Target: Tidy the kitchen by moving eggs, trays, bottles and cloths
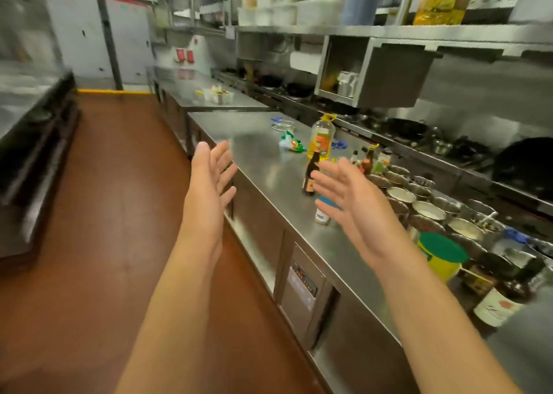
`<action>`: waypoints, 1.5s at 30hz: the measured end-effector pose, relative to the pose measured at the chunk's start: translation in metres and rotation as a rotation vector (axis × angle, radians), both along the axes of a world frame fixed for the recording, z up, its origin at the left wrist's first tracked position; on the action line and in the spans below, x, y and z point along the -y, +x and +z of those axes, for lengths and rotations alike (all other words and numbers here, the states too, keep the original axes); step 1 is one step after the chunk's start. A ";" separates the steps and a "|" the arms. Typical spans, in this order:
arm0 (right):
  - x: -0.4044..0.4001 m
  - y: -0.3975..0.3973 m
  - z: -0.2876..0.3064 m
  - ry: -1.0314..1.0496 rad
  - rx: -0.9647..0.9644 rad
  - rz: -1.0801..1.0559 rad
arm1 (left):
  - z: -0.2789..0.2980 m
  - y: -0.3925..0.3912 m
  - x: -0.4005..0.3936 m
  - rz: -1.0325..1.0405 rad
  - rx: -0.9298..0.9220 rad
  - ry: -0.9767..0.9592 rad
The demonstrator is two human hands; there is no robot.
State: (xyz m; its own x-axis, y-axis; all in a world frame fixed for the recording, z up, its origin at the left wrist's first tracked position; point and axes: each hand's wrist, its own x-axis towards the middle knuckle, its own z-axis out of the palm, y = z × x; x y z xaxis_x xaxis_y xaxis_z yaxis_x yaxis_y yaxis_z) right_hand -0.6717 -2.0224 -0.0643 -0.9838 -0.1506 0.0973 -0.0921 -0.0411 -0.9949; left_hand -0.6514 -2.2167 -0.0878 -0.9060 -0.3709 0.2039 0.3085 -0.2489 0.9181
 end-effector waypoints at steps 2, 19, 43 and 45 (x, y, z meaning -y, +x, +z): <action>0.016 0.003 -0.001 0.013 -0.009 0.049 | -0.003 0.013 0.014 0.054 -0.003 0.015; 0.079 0.037 -0.003 0.109 -0.036 0.176 | -0.022 0.070 0.068 0.252 -0.026 0.105; -0.114 0.090 -0.060 -0.040 0.149 -0.497 | -0.063 -0.011 -0.137 -0.460 0.110 -0.047; -0.145 0.113 -0.066 -0.105 0.165 -0.607 | -0.068 -0.004 -0.178 -0.588 0.130 -0.079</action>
State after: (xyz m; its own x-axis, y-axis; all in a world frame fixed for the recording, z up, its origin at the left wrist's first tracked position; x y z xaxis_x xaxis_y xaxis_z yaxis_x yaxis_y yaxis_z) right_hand -0.5584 -1.8772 -0.1300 -0.8944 0.4404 -0.0787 0.0242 -0.1281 -0.9915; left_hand -0.6550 -2.0386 -0.1553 -0.9739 0.2107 0.0841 0.0239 -0.2734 0.9616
